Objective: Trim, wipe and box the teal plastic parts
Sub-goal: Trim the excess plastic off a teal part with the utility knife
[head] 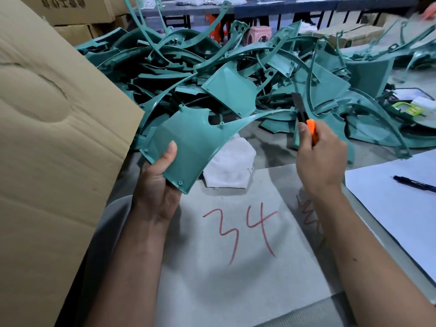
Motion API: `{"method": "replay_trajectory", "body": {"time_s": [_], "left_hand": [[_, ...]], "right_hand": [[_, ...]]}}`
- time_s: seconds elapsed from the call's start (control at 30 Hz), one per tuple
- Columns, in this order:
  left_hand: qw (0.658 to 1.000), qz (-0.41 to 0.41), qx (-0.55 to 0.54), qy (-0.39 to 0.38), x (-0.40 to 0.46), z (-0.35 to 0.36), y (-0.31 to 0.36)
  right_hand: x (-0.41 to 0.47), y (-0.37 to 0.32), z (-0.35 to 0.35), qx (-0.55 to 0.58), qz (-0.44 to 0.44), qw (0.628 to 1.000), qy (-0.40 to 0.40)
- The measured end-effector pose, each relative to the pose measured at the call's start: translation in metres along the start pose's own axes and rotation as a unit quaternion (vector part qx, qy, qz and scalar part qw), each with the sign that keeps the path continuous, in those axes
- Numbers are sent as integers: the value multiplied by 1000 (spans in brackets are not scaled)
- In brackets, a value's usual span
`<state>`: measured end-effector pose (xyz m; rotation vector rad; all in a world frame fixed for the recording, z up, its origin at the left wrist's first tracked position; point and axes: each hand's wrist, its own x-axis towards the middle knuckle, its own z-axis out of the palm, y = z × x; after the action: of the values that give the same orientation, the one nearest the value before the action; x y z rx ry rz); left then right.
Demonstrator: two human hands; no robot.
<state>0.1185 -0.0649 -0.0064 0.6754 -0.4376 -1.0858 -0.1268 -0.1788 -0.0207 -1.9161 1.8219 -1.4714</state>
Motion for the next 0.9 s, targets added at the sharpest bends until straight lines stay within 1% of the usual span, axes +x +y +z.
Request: {"method": "replay_trajectory", "body": {"time_s": [0.07, 0.13, 0.2, 0.27, 0.33, 0.4, 0.47, 0.63, 0.73, 0.83, 0.9], "left_hand": [[1000, 5, -11, 3, 1, -2, 1], [1000, 12, -14, 7, 3, -3, 1], [1000, 19, -10, 12, 5, -3, 0], [1000, 22, -4, 16, 6, -4, -1], [1000, 22, 3, 21, 7, -6, -1], [999, 17, 8, 26, 7, -7, -1], [1000, 7, 13, 27, 7, -8, 0], [1000, -11, 18, 1, 6, -11, 3], [999, -9, 28, -17, 5, -13, 1], [999, 12, 24, -38, 4, -15, 2], [997, 42, 62, -31, 4, -14, 1]], "right_hand": [[1, 0, -2, -2, 8, 1000, 26], [-3, -7, -3, 57, -47, 996, 49], [-11, -16, -1, 112, -117, 986, 30], [-18, -24, 4, 139, -166, 976, -11], [-22, -30, 8, 140, -200, 969, -44], [-23, -32, 9, 125, -212, 968, -54], [-21, -29, 9, 118, -198, 972, -46], [-11, -14, 3, 94, -116, 989, -3], [-3, -2, 1, 27, -46, 999, 1], [5, 9, -1, -67, 17, 997, -29], [6, 12, -4, -80, 36, 996, -15]]}}
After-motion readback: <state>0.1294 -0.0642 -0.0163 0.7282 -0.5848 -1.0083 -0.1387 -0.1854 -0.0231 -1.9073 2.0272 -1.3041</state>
